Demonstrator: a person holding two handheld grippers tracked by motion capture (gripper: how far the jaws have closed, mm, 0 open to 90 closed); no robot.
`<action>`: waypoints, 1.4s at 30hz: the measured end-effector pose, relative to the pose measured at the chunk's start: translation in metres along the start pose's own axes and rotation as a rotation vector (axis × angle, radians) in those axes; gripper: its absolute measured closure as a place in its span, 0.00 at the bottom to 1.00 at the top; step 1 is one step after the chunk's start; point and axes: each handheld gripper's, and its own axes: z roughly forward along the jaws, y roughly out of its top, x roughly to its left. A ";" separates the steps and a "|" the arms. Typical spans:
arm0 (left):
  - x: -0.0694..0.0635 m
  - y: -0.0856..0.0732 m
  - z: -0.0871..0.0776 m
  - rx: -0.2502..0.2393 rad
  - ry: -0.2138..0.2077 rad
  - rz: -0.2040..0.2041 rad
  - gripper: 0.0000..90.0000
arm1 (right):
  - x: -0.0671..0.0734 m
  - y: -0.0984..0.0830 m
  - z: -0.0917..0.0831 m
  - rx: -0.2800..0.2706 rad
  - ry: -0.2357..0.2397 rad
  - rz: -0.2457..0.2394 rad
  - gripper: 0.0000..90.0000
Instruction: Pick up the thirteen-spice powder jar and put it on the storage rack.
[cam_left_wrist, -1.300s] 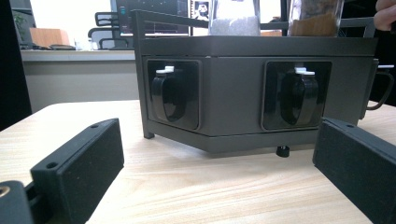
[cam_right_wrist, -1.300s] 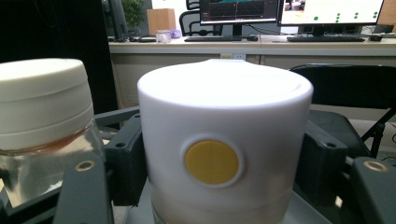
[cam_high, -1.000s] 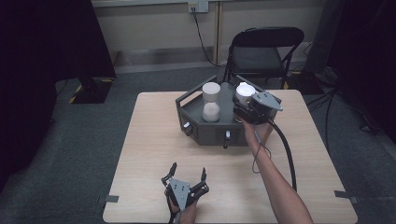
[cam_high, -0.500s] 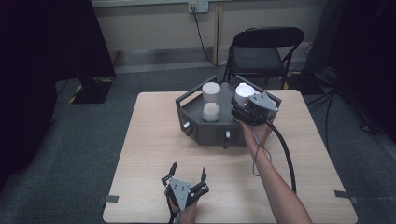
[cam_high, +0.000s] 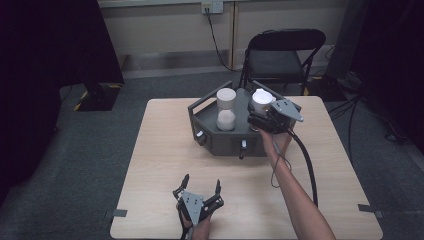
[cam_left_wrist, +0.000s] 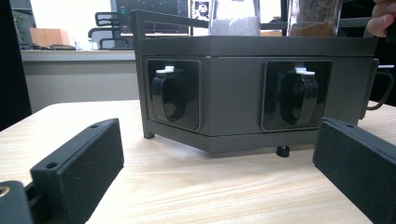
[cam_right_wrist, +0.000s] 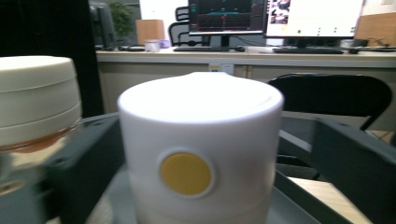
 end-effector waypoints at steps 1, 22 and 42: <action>0.000 0.000 0.000 0.000 0.000 0.000 0.01 | 0.000 0.000 0.000 0.002 0.003 -0.003 0.00; 0.000 0.000 0.000 0.000 0.000 0.000 0.02 | -0.005 -0.002 -0.016 -0.012 0.031 -0.014 0.00; 0.000 0.000 0.000 0.000 0.000 0.000 0.02 | -0.015 -0.017 -0.061 -0.063 0.015 0.017 0.00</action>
